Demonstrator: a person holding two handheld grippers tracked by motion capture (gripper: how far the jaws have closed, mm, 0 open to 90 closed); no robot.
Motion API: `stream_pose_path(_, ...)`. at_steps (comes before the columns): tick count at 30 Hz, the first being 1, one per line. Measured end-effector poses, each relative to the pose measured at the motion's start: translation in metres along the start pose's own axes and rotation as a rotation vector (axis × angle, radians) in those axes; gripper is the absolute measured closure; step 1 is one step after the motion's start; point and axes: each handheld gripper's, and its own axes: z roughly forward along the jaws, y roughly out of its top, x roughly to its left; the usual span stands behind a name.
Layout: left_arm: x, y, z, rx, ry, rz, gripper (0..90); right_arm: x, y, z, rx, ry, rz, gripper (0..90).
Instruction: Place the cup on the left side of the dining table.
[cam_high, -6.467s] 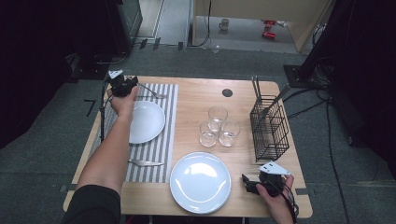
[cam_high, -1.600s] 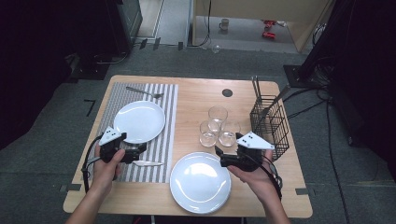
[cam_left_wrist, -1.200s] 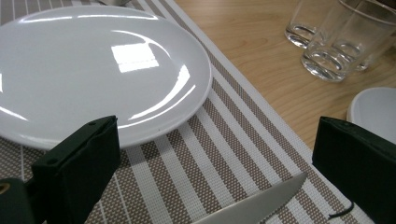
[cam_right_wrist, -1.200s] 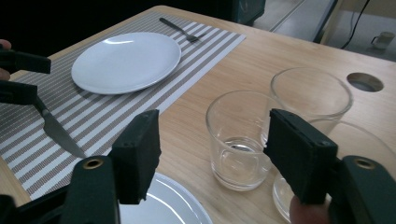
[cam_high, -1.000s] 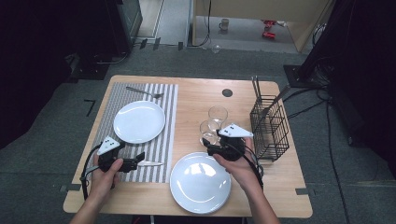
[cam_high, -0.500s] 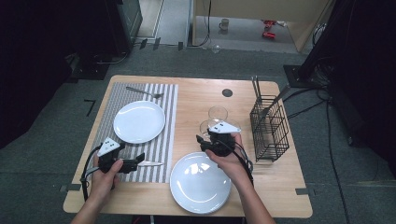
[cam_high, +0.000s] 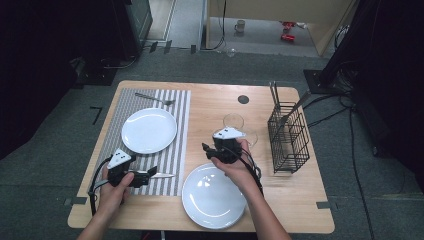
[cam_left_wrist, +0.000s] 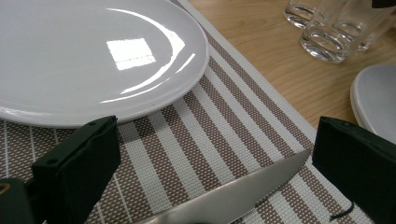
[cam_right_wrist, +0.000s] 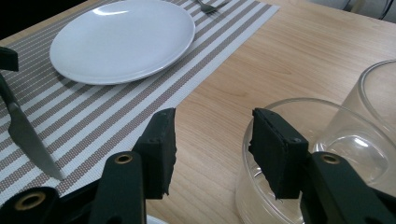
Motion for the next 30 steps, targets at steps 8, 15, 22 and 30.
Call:
stream_pose_path(8, -0.003, 0.000, 0.002, 0.004, -0.011, 0.012, 1.4, 0.008, -0.002, 0.001, -0.001, 0.058, -0.032, 48.6)
stream_pose_path(15, -0.004, -0.001, 0.003, 0.008, -0.010, 0.020, 1.4, 0.018, -0.003, -0.001, -0.011, 0.112, -0.073, 42.6)
stream_pose_path(22, -0.003, -0.001, 0.002, 0.005, -0.014, 0.018, 1.5, 0.007, 0.000, -0.009, -0.063, 0.016, -0.026, 19.0)
stream_pose_path(30, -0.008, 0.000, 0.004, 0.005, -0.025, 0.028, 1.5, -0.004, -0.001, -0.010, -0.031, -0.079, -0.021, 10.9)
